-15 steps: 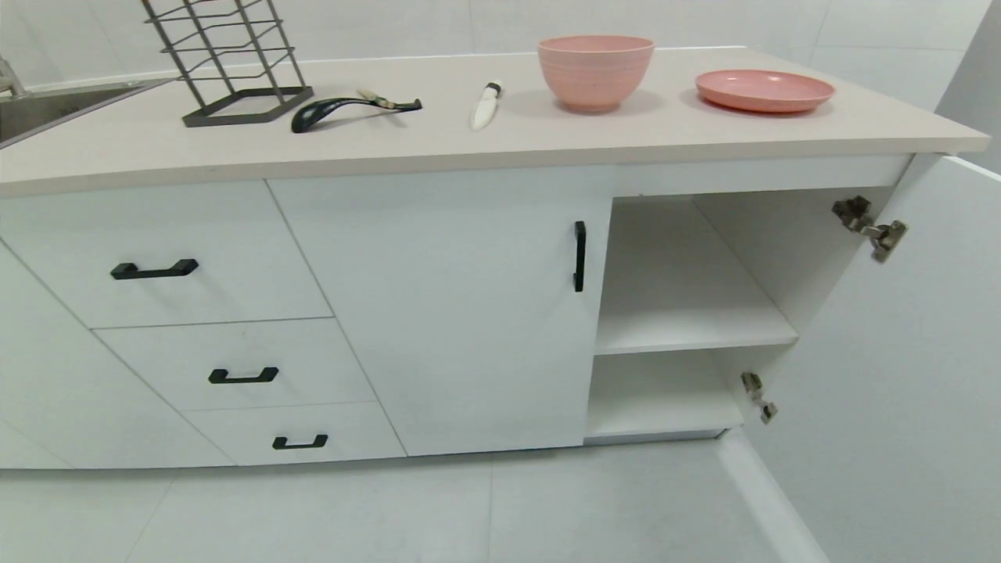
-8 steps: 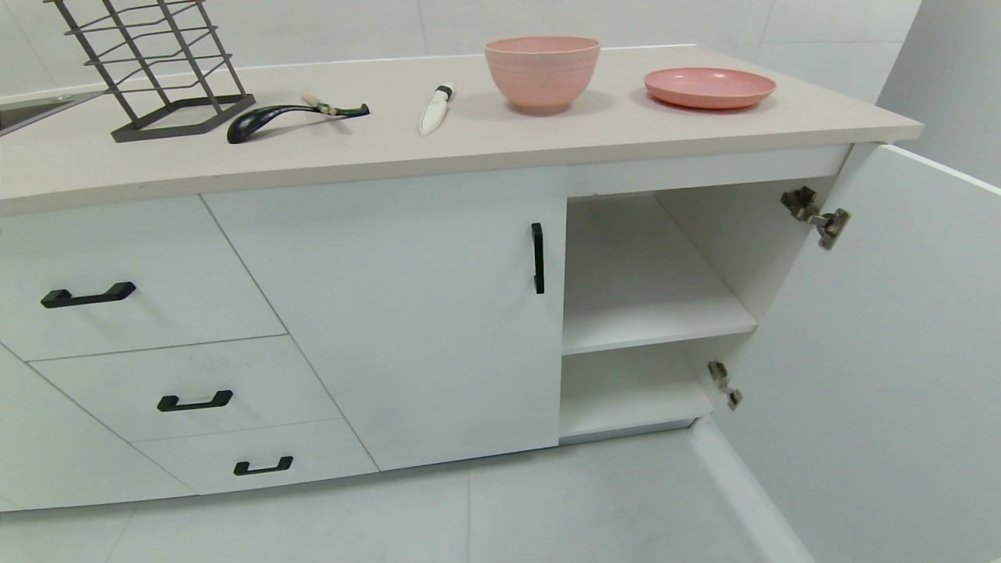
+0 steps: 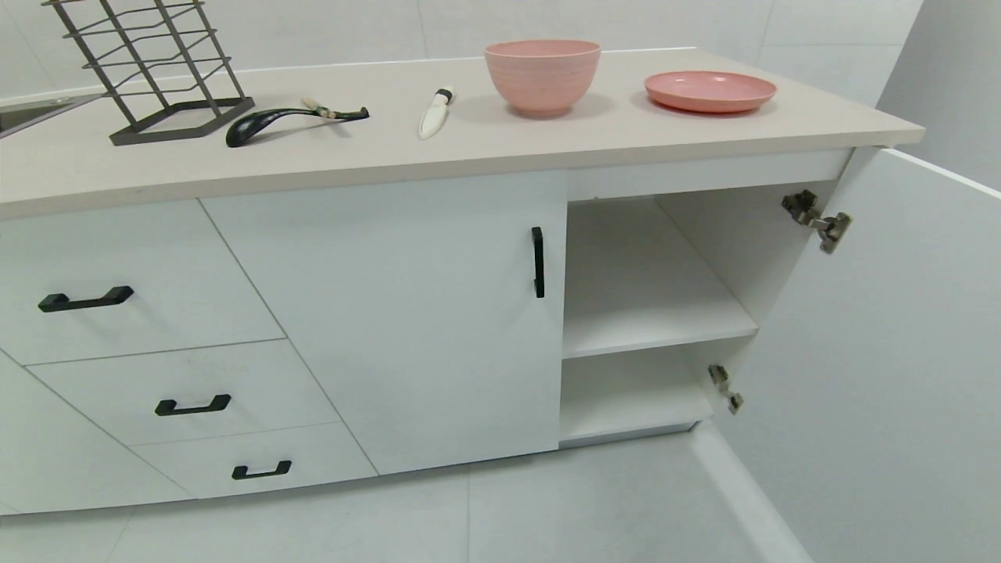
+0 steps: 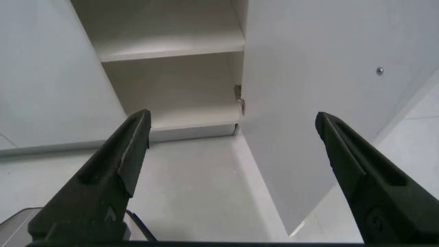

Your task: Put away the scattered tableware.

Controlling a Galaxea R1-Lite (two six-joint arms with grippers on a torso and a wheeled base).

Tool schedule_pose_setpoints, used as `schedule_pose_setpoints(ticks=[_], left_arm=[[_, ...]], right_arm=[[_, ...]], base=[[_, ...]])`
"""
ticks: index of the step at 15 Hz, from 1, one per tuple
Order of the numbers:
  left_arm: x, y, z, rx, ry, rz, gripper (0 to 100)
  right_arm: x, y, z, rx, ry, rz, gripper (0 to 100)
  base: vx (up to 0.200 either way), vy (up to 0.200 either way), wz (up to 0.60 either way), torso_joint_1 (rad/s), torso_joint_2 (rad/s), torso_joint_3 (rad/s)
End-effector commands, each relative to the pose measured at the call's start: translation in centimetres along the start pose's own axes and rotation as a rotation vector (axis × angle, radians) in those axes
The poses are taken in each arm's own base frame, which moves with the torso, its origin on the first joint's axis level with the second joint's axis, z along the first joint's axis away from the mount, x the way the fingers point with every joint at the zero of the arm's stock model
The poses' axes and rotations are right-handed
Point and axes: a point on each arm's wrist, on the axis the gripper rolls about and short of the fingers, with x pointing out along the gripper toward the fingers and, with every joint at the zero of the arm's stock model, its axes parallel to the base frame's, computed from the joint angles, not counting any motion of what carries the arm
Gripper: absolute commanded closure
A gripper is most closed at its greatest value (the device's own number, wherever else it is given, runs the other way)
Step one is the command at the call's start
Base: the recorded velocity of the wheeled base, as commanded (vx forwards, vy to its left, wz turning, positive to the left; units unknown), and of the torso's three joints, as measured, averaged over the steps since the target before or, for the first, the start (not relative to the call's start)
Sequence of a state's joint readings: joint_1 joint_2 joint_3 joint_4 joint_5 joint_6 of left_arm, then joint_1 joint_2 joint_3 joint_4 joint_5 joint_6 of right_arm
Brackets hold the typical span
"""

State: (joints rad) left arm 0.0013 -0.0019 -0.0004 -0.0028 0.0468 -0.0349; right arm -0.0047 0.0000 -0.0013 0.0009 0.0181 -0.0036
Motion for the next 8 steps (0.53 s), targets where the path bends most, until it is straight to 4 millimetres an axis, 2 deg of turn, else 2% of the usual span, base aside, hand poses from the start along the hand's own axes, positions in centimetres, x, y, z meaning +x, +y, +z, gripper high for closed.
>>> schedule_pose_setpoints(ticks=[1, 5, 8], left_arm=[[0.01, 0.0, 0.04, 0.001, 0.0, 0.001, 0], [0.02, 0.0, 0.0, 0.0, 0.002, 0.001, 0], [0.02, 0.0, 0.0, 0.0, 0.002, 0.001, 0]], right_arm=[[0.0, 0.0, 0.0, 0.001, 0.0, 0.0, 0], [0.0, -0.01, 0.0, 0.002, 0.0, 0.0, 0], [0.0, 0.0, 0.0, 0.002, 0.0, 0.0, 0]], base=[[0.2, 0.0, 0.0, 0.007, 0.01, 0.007], [0.2, 0.0, 0.0, 0.001, 0.01, 0.001], [0.0, 0.0, 0.0, 0.0, 0.0, 0.0]])
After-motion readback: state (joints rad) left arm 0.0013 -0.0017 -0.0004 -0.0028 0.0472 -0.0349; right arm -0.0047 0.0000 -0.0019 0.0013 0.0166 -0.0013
